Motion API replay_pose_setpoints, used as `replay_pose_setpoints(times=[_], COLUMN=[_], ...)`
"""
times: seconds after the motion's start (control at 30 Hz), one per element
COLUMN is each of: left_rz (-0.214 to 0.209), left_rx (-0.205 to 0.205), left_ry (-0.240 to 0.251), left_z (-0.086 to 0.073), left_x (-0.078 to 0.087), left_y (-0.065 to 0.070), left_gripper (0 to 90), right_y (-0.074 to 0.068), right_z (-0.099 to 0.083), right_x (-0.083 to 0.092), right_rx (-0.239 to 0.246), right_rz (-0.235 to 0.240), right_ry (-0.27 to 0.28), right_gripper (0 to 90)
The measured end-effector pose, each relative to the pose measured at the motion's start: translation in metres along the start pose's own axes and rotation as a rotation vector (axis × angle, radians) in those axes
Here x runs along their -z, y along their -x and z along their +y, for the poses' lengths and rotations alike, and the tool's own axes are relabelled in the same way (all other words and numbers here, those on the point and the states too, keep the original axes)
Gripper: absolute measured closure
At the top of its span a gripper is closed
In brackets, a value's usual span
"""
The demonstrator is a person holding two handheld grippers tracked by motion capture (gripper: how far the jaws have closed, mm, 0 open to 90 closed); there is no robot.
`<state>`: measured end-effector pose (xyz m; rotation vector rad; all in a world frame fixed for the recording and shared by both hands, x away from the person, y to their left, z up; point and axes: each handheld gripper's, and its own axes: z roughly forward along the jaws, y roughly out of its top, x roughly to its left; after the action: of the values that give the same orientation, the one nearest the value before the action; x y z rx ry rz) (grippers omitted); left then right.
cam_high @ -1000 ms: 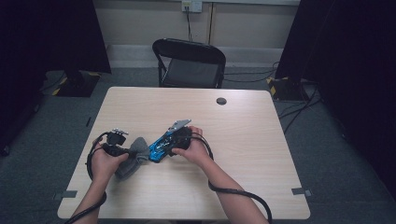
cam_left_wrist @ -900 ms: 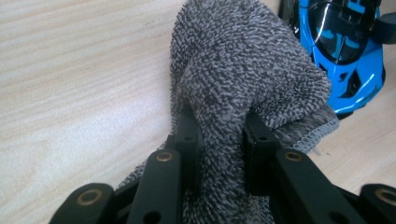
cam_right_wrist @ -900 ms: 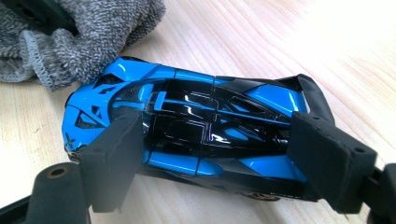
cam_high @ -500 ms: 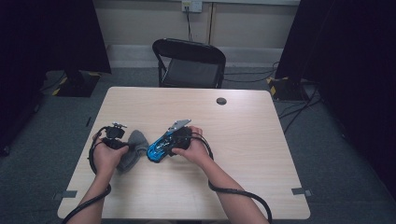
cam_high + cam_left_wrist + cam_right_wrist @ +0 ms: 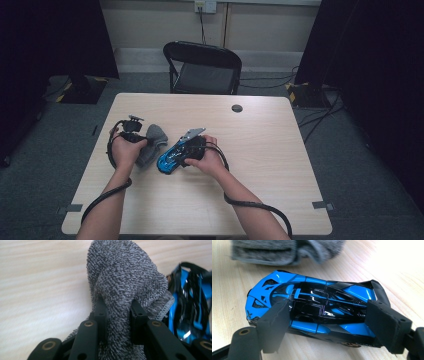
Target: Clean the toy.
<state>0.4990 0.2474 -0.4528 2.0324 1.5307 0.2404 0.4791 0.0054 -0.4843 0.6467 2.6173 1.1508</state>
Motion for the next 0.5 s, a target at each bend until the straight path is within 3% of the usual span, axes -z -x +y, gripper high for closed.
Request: replay_pose_setpoints(times=[0.13, 0.3, 0.5], left_rz=[-0.019, -0.013, -0.052], left_rx=[0.002, -0.024, -0.029], left_ry=[0.001, -0.001, 0.012], left_z=[0.013, 0.030, 0.036], left_x=[-0.016, -0.034, -0.050], left_y=[0.006, 0.017, 0.029], left_gripper=[72.4, 72.4, 68.0], right_y=[0.001, 0.001, 0.003], right_z=[0.000, 0.001, 0.000], right_x=[0.000, 0.000, 0.000], right_rx=[0.002, 0.003, 0.004], right_rz=[0.002, 0.005, 0.007], right_ry=[0.004, -0.007, 0.002], right_gripper=[19.8, 19.8, 20.1])
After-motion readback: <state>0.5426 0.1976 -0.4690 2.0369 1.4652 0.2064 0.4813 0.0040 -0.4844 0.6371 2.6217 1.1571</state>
